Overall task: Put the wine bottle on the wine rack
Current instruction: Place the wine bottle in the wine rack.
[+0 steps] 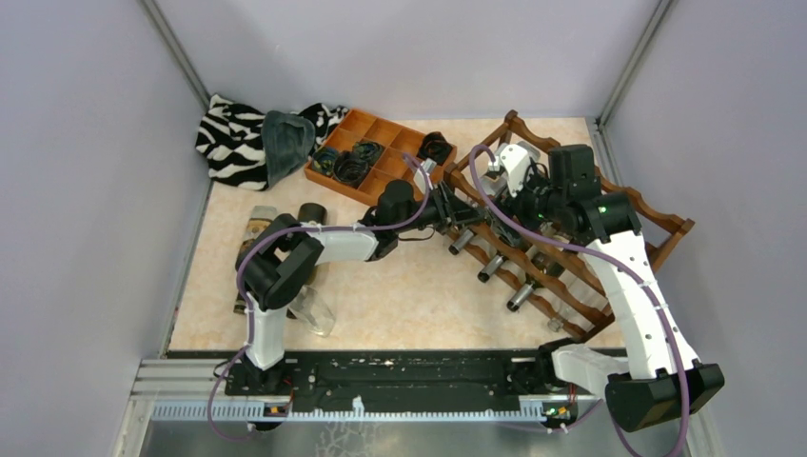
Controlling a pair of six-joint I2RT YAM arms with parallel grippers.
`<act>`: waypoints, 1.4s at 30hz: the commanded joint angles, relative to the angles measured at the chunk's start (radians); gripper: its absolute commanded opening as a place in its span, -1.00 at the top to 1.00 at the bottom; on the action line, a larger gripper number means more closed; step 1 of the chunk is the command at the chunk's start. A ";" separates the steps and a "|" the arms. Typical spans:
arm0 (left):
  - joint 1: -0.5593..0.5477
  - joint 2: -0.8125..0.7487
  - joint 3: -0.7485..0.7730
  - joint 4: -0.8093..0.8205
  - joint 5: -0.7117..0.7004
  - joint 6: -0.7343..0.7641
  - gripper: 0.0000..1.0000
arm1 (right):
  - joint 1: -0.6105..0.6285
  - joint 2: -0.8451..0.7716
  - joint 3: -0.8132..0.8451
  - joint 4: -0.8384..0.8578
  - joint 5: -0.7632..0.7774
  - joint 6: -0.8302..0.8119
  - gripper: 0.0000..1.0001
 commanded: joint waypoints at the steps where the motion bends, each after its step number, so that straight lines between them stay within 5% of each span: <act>1: -0.003 -0.029 0.067 0.095 -0.046 0.023 0.12 | -0.011 -0.018 0.007 0.043 -0.020 0.012 -0.63; 8: -0.003 -0.049 0.060 0.079 -0.048 0.040 -0.14 | -0.017 -0.019 0.008 0.044 -0.030 0.013 -0.64; 21: -0.003 -0.078 0.048 -0.036 -0.055 0.082 -0.30 | -0.032 -0.022 0.015 0.043 -0.043 0.015 -0.64; 27: -0.003 -0.082 0.067 -0.107 -0.058 0.121 -0.15 | -0.034 -0.023 0.012 0.046 -0.044 0.015 -0.64; 34: -0.003 -0.068 0.071 -0.079 -0.060 0.111 0.28 | -0.042 -0.025 0.014 0.049 -0.050 0.018 -0.64; 42: -0.003 -0.054 0.079 -0.050 -0.061 0.083 0.30 | -0.095 -0.041 0.051 0.121 -0.045 0.083 -0.64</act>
